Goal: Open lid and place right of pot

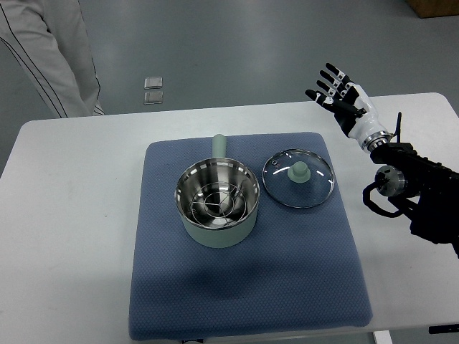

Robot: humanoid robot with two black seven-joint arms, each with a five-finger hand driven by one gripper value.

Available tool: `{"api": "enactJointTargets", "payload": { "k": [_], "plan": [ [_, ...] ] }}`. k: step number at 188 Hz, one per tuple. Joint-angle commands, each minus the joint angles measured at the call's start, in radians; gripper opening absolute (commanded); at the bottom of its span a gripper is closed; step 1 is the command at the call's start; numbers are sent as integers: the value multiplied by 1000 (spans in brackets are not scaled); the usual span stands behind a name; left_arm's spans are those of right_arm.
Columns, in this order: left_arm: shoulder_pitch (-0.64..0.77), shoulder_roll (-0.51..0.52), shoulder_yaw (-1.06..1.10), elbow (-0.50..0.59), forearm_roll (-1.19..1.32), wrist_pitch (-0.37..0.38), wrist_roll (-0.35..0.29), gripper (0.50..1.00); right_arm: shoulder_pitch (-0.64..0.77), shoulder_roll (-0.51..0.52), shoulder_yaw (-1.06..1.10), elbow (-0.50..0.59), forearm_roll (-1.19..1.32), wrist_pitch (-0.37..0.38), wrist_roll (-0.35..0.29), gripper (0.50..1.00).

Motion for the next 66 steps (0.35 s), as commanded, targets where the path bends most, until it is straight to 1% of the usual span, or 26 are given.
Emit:
{"api": "enactJointTargets", "payload": {
  "k": [1, 37, 62, 66],
  "plan": [
    [0, 0, 0, 0, 0, 1, 1, 1000, -25, 21, 13, 0, 0, -24, 4, 930],
    [0, 0, 0, 0, 0, 1, 0, 1000, -43, 32, 13, 1, 0, -23, 9, 930],
    [0, 0, 0, 0, 0, 0, 0, 1000, -46, 32, 14, 0, 0, -29, 10, 930],
    [0, 0, 0, 0, 0, 1, 0, 1000, -46, 32, 14, -2, 0, -40, 10, 930]
  ]
}}
